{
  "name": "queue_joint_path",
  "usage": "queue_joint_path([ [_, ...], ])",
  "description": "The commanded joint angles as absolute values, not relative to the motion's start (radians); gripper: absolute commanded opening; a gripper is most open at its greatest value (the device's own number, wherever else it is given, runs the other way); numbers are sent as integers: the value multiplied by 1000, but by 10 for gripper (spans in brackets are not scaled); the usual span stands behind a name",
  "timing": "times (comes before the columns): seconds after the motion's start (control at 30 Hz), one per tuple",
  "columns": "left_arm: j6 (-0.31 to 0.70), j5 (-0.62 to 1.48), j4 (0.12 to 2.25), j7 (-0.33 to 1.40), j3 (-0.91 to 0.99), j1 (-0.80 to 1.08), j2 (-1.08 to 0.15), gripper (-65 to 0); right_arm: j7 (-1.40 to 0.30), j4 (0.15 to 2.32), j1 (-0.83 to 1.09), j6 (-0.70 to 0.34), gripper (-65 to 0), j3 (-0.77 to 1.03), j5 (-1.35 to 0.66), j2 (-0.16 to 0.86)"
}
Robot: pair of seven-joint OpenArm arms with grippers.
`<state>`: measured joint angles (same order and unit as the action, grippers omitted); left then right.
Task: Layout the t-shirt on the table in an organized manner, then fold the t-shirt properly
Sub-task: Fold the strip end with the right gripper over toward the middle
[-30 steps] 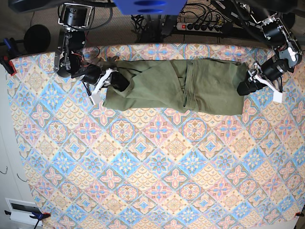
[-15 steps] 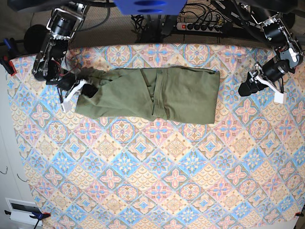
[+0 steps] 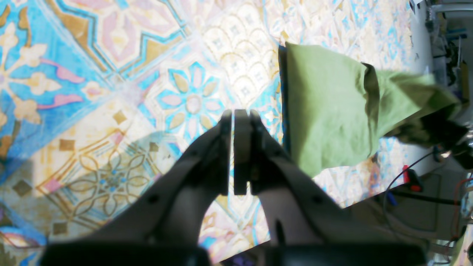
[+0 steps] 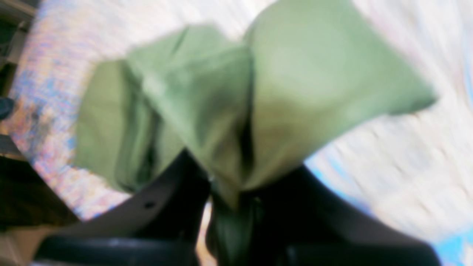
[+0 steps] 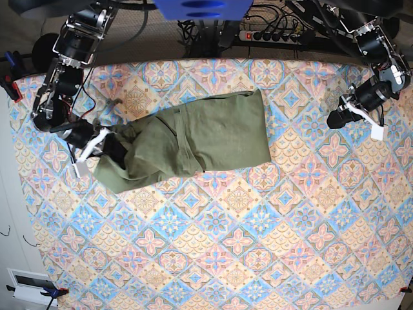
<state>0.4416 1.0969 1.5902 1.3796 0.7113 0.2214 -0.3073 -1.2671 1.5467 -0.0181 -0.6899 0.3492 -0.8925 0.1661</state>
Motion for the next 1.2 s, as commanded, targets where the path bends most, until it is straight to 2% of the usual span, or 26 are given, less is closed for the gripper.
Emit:
queue_joint_path([
  [0.0, 441, 1101, 1606, 1365, 717, 216, -321, -650, -1264, 1580, -25, -698, -646, 318, -917, 143],
  [0.23, 441, 1050, 1606, 1365, 716, 216, -317, -650, -1267, 1701, -24, -698, -646, 177, -917, 45],
  [0.47, 441, 1047, 1604, 1365, 711, 217, -315, -650, -1270, 1756, -24, -698, -646, 81, -917, 7],
  [0.77, 441, 1046, 1604, 1365, 711, 217, -312, -650, -1267, 1759, -30, -698, -643, -24, -915, 2],
  [0.93, 441, 1046, 1604, 1365, 711, 217, -288, -650, -1271, 1755, -97, -698, -643, -170, -906, 8],
  [1.17, 441, 1046, 1606, 1365, 711, 219, -268, -650, -1264, 1742, -151, -698, -643, -423, -619, 24],
])
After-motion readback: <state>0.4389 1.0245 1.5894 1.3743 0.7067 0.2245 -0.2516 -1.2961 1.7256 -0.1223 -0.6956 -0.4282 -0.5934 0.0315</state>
